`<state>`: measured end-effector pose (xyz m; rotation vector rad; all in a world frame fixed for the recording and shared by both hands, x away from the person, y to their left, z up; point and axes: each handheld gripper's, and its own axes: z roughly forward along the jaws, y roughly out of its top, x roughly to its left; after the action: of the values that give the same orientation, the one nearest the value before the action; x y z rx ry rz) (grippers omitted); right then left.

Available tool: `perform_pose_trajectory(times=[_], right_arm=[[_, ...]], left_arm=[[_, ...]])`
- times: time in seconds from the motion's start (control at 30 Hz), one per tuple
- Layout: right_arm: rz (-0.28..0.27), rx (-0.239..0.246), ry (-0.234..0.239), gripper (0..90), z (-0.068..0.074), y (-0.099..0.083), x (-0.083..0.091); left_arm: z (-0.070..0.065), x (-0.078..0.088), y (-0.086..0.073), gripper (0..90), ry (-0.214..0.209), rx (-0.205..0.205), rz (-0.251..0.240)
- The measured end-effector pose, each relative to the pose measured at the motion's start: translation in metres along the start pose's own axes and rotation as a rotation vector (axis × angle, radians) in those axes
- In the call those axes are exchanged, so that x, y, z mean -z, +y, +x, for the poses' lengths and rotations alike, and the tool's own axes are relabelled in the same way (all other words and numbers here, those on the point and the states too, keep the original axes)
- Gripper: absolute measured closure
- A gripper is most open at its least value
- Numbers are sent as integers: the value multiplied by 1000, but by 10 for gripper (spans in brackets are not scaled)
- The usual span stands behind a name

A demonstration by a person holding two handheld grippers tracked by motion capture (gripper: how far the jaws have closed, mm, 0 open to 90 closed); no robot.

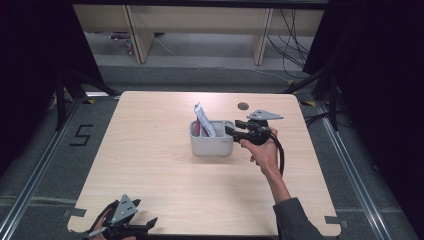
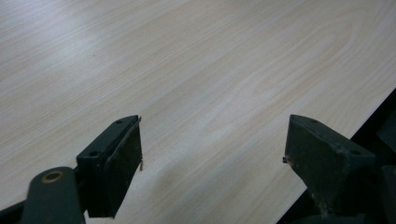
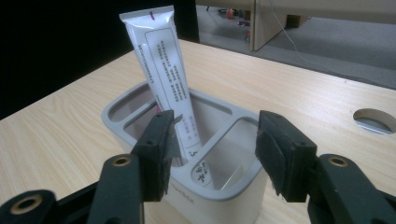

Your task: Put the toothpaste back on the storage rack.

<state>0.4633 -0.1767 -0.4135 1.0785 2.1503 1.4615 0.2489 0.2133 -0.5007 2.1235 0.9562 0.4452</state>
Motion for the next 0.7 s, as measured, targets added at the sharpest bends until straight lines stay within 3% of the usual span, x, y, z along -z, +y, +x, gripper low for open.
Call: perform_pose_trajectory(times=[0.07, 0.17, 0.2, 0.23, 0.3, 0.43, 0.7], right_arm=[[9, -38, -8, 454, 4, -1, 3], [-1, 2, -17, 431, 2, -2, 6], [1, -4, -15, 421, 2, -3, 7], [3, -40, -13, 411, 5, -4, 7], [7, 4, -8, 397, 3, -6, 9], [11, -35, -2, 382, 6, -10, 14], [14, -11, 8, 351, 8, -16, 22]], left_arm=[[0, 0, 0, 184, -2, 0, 6], [-1, 0, 0, 184, 2, 2, 1], [0, 0, 0, 184, 1, 1, 3], [0, 0, 0, 185, 2, 1, 2], [0, 0, -1, 184, 0, 1, 4], [0, -1, 0, 184, -3, 1, 6], [0, -1, -1, 184, 6, 2, 5]])
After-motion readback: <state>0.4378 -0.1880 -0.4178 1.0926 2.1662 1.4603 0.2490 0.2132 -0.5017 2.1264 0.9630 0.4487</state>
